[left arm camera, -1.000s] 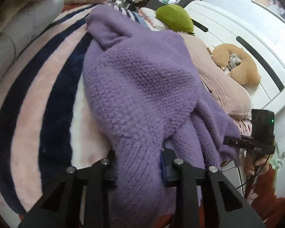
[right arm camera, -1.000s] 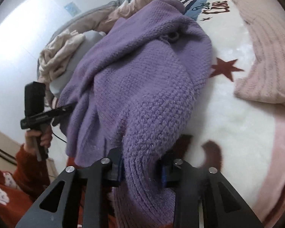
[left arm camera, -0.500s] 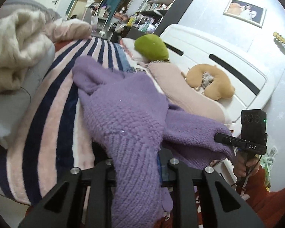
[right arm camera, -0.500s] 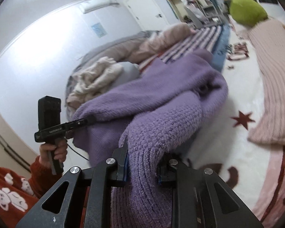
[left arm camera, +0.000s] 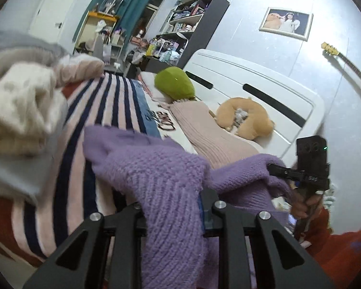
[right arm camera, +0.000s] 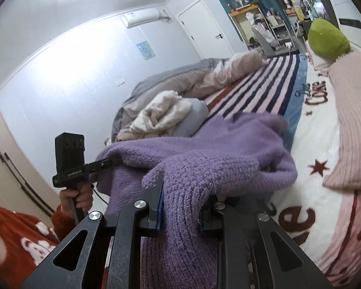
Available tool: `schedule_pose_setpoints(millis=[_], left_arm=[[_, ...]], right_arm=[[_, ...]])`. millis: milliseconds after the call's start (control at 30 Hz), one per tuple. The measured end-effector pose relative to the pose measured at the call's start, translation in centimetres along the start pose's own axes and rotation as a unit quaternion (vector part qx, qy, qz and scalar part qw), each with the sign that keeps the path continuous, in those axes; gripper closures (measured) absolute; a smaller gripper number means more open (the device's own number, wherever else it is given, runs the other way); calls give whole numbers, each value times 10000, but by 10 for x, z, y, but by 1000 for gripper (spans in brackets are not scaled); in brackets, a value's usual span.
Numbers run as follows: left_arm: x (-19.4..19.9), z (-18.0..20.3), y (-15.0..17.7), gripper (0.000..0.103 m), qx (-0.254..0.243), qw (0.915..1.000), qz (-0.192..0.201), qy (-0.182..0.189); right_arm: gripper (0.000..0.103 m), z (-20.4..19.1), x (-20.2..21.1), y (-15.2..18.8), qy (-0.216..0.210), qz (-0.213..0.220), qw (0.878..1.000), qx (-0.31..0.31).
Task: Fold large clothes
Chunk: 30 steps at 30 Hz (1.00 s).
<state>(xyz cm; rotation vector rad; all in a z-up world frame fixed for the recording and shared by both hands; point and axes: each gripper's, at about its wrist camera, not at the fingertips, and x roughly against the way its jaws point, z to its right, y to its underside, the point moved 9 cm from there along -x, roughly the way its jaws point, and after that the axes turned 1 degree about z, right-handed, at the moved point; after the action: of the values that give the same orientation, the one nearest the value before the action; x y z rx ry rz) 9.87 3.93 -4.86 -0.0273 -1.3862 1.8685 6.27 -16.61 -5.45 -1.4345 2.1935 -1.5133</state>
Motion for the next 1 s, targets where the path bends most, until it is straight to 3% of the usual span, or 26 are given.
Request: schedule_pose_setpoints(millis=[200, 433, 667, 800, 900, 933, 967, 1000], left_arm=[[-74, -27, -62, 84, -279, 9978, -378, -461], [-198, -96, -96, 83, -134, 9844, -1316, -1161], [-278, -159, -92, 82, 283, 9673, -1989, -1549], [-300, -180, -88, 78, 407, 9604, -2227, -1625], [-304, -179, -75, 55, 342, 9502, -2603, -1680], [-302, -174, -74, 40, 197, 9513, -2599, -1648], [-297, -169, -75, 27, 49, 9543, -2513, -1617], [-289, -163, -80, 20, -131, 9586, -2326, -1638]], right_arm=[[88, 38, -32, -63, 374, -192, 9990, -132], [88, 158, -119, -126, 1151, -813, 9872, -745], [88, 248, -189, -128, 1622, -1398, 9677, -1333], [87, 275, -209, -126, 1548, -1567, 9617, -1633], [82, 284, -224, -120, 1443, -1849, 9558, -1775], [76, 283, -228, -117, 1379, -1992, 9544, -1745], [62, 281, -231, -115, 1248, -2131, 9541, -1693], [55, 280, -232, -114, 1140, -2198, 9545, -1660]])
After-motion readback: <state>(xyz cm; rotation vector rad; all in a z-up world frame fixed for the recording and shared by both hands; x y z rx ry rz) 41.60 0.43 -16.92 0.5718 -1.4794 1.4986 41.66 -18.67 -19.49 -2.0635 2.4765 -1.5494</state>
